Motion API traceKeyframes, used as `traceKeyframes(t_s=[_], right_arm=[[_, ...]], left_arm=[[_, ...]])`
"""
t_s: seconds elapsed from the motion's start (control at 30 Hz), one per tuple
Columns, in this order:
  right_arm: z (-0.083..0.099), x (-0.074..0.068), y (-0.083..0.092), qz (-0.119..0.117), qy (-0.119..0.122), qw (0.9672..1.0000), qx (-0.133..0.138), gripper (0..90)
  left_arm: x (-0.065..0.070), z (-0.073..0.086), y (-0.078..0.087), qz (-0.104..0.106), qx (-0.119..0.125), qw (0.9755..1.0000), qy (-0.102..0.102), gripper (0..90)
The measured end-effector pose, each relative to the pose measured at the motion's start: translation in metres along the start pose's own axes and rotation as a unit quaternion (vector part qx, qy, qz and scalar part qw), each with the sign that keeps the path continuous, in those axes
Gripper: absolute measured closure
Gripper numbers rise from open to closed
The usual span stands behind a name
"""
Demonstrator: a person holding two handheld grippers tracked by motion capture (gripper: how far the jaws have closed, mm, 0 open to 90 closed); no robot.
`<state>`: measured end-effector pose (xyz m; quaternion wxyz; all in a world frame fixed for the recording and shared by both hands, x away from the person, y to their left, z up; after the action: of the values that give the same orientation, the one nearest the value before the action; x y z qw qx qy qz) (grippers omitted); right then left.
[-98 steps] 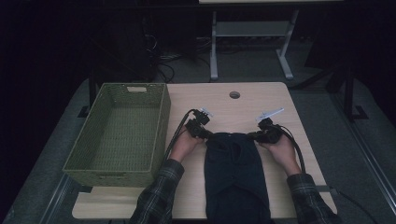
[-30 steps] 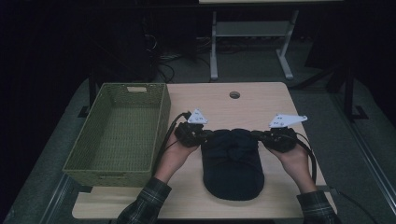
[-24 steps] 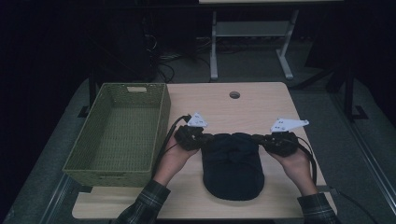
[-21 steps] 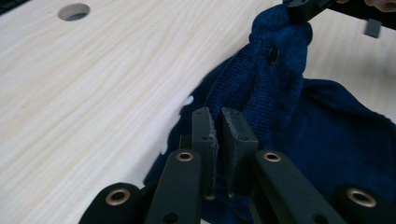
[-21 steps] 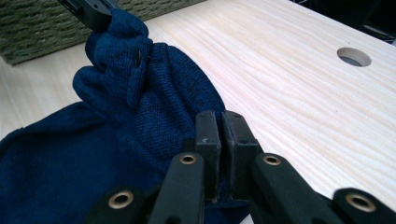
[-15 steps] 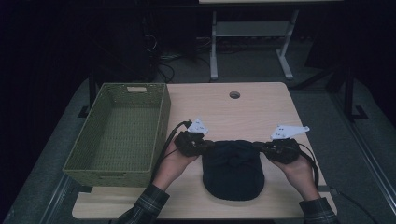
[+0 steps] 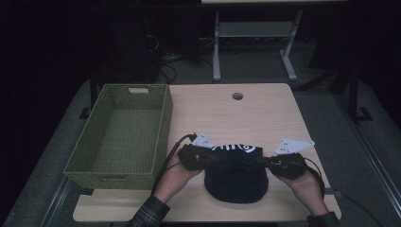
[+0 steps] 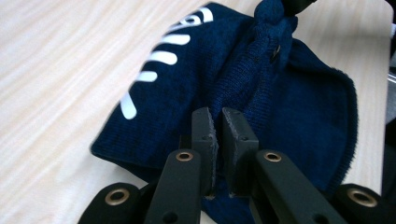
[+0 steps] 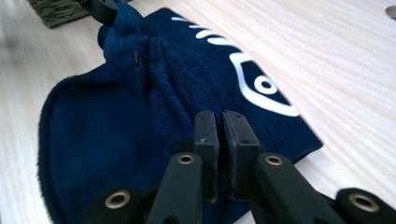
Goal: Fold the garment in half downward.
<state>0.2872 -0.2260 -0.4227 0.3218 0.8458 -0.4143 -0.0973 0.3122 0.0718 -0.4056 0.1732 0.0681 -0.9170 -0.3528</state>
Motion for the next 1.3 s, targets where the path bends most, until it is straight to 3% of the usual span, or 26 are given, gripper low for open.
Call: traceKeyframes(t_s=[0.5, 0.83, 0.93, 1.07, 1.17, 1.3], right_arm=[[0.034, -0.019, 0.003, -0.036, 0.01, 0.9991, -0.02, 82.6], [0.044, -0.03, 0.002, -0.05, 0.022, 0.9978, -0.038, 80.0], [0.043, -0.029, 0.004, -0.053, 0.018, 0.9978, -0.036, 74.9], [0.04, -0.023, 0.015, -0.047, 0.01, 0.9987, -0.014, 69.9], [0.038, -0.014, 0.025, -0.036, 0.002, 0.9993, 0.004, 69.9], [0.035, -0.004, 0.03, -0.031, -0.011, 0.9993, 0.019, 72.7]], left_arm=[[0.018, 0.022, -0.018, 0.032, -0.036, 0.9988, 0.003, 83.8], [0.029, 0.034, -0.033, 0.047, -0.058, 0.9972, 0.007, 83.4], [0.03, 0.032, -0.028, 0.048, -0.053, 0.9974, 0.007, 82.0], [0.032, 0.028, -0.012, 0.041, -0.032, 0.9986, 0.001, 74.9], [0.033, 0.027, 0.005, 0.027, -0.018, 0.9995, -0.001, 72.3], [0.029, 0.025, 0.017, 0.014, -0.001, 0.9999, 0.005, 76.3]])
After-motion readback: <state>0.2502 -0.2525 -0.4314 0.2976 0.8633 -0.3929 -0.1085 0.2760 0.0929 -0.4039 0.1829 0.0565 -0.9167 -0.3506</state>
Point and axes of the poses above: each handheld gripper's, and its own axes: y roughly backward along the jaws, z roughly out of its underside, x roughly to its right, the point moved 1 cm from there along -y, roughly forward along the jaws, and after that the axes turned 15 degrees about z, right-handed, at the moved point
